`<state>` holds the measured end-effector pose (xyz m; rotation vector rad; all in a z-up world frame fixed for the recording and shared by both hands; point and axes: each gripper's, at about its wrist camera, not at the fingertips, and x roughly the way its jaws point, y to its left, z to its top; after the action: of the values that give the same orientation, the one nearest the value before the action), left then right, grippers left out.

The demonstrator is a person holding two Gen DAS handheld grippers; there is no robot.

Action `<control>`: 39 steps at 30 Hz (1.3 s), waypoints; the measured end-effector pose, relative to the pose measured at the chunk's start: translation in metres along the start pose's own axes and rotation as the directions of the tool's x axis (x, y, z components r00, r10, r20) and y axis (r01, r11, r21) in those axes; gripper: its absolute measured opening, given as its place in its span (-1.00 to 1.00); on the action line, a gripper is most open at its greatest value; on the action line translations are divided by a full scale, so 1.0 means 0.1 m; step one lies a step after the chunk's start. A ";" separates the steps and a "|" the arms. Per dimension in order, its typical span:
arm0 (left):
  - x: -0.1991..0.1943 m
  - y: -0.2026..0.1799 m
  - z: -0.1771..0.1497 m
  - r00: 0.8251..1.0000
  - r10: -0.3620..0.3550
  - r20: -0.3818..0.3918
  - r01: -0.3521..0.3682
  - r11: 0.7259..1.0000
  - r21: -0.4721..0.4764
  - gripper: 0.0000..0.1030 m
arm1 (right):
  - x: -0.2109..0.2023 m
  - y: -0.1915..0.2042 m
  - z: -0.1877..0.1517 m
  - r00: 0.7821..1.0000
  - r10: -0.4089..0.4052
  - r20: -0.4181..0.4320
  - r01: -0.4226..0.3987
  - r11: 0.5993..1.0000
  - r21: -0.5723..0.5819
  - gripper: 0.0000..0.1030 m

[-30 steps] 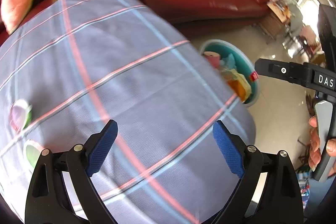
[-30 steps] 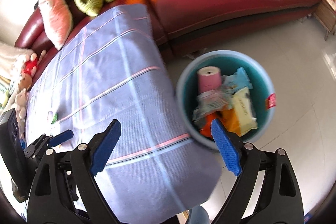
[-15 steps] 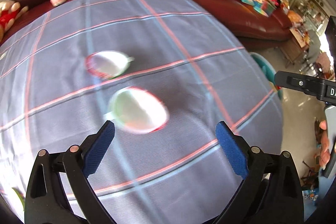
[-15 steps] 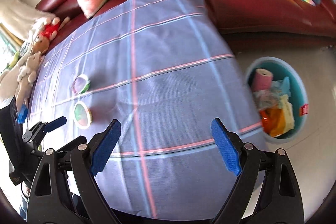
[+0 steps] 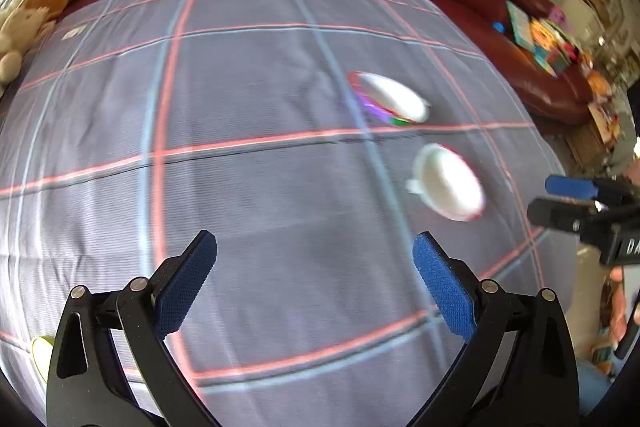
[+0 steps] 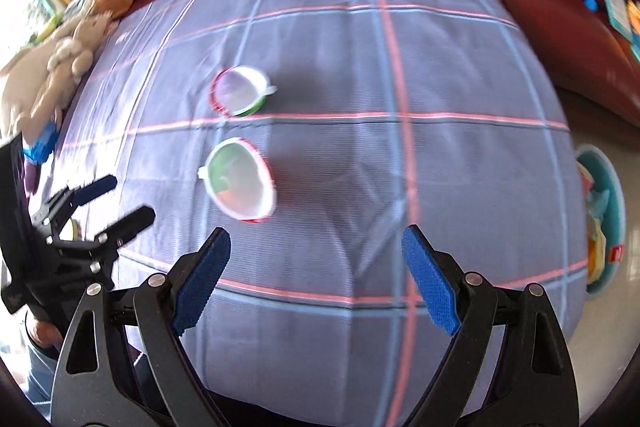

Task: Collect trash
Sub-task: 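Move both tools back to the two small plastic cups on the table, then grasp the red-rimmed cup with right tool while left tool grasps the purple-rimmed cup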

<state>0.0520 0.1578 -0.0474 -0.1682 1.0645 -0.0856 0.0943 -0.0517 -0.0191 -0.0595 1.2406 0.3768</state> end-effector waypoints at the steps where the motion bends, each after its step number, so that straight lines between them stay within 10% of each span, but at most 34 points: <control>1: 0.00 0.08 0.01 1.000 0.009 0.001 -0.009 1.000 -0.010 0.91 | 0.03 0.04 0.02 1.000 -0.001 -0.007 0.001 1.000 -0.011 0.62; 26: 0.06 0.65 0.27 1.000 0.028 0.004 -0.027 0.993 -0.116 0.91 | 0.60 0.66 0.20 0.997 -0.069 -0.043 0.054 0.956 -0.287 0.59; 28: 0.09 0.64 0.28 1.000 0.025 -0.004 -0.026 0.992 -0.121 0.91 | 0.64 0.63 0.21 0.997 -0.062 -0.051 0.046 0.961 -0.274 0.01; 39: 0.27 0.36 0.49 0.999 -0.021 -0.025 0.018 0.995 -0.095 0.91 | 0.32 -0.01 0.36 1.000 0.001 0.017 0.000 0.998 -0.056 0.04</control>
<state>0.1071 0.1934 -0.0537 -0.2640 1.0933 -0.0549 0.1365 -0.0359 -0.0373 -0.1036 1.2138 0.4113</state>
